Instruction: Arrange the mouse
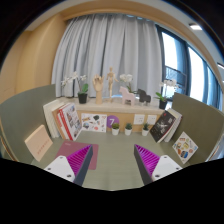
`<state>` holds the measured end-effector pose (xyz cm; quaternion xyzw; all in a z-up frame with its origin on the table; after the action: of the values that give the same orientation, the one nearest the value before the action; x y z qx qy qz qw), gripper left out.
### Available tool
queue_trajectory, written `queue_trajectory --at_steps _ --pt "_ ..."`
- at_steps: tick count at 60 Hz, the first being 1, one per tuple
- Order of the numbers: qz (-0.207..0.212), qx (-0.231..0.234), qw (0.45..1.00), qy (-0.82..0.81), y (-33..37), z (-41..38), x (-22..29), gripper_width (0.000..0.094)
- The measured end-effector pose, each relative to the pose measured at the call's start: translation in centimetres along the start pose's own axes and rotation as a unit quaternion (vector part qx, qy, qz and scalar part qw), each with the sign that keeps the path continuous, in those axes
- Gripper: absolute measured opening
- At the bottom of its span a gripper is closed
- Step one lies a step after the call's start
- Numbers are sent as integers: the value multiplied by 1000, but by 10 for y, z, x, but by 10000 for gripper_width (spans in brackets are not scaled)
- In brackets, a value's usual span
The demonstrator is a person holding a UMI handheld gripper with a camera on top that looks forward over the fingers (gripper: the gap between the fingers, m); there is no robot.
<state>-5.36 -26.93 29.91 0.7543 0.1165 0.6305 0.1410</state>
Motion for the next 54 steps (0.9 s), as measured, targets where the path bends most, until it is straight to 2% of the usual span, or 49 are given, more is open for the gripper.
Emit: queue_trajectory --at_steps 4,5,7,9,23,36,45,54 --pt "-20 6 1000 16 -4 4 -32 832" --pt "-21 11 1000 18 3 5 -9 832" --pt "-32 11 999 24 -5 12 -57 835" --pt "-43 14 999 30 -6 24 -74 833" --pt "-93 -22 994 45 -24 108 -141 833" --pt "-127 -67 989 17 -71 202 -153 835" --pt "-142 -70 987 14 -115 250 -150 834" --pt "-163 -49 985 14 -160 277 -148 834"
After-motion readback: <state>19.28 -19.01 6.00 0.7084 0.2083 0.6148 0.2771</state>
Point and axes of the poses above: the point between the fingertips, and its own axes, seen from behind it with the camera up: z to the right, x up, y backward, against the way the camera looks, the point moved 9 cm from there along y, backward, against the way the camera looks, and after that the axes turned 13 degrees about -y, right-handed, at the moved point
